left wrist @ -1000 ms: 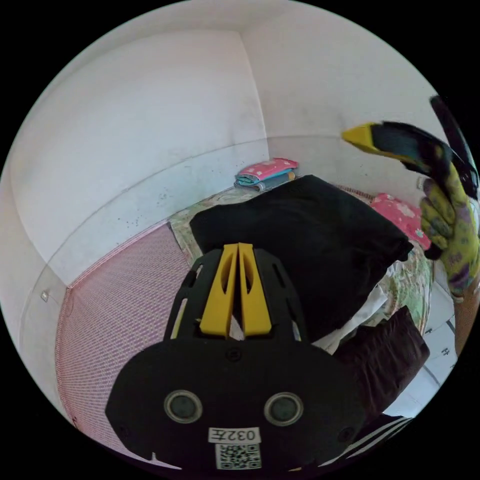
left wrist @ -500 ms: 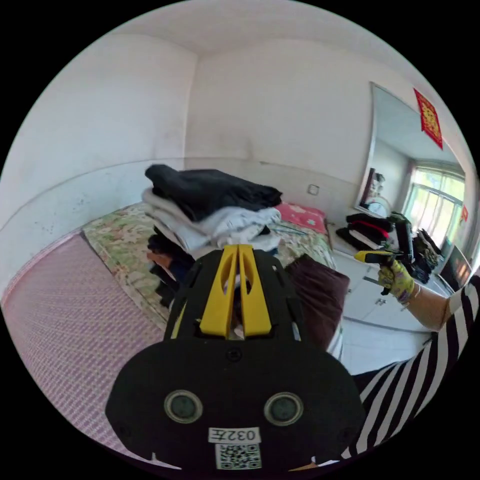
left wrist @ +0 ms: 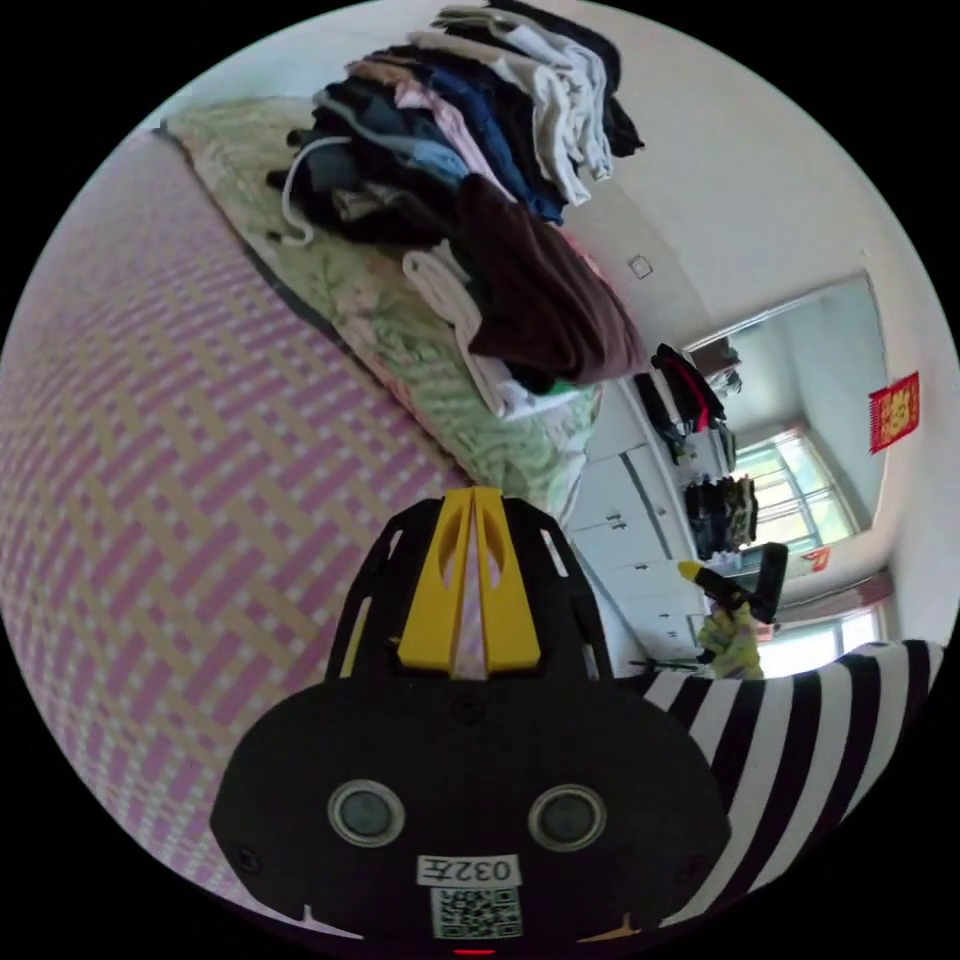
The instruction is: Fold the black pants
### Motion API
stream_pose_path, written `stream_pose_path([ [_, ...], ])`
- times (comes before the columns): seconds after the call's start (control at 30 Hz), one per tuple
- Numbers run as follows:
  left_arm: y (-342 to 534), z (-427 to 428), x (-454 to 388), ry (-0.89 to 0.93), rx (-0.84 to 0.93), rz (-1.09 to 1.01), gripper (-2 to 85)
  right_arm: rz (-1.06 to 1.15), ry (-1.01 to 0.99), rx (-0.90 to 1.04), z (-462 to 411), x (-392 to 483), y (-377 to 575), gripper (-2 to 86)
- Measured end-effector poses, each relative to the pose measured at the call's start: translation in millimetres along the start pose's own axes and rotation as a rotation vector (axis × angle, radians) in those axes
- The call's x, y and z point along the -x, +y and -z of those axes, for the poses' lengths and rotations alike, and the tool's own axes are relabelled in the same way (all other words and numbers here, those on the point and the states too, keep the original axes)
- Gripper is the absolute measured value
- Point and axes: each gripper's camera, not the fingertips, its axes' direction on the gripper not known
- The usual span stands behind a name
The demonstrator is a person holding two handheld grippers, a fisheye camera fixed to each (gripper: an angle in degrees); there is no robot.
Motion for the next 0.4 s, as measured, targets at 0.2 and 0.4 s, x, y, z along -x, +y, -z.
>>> stream_pose_path([
  [0.2, -8, 65, -86, 0.148, 0.073, 0.073, -0.9, 0.056, -0.001, 0.057, -67, -11, 26, -1.0],
  [0.4, 26, 168, -178, 0.207, 0.05, 0.143, -0.9, 0.116, -0.053, 0.115, -130, -25, 82, -1.0],
])
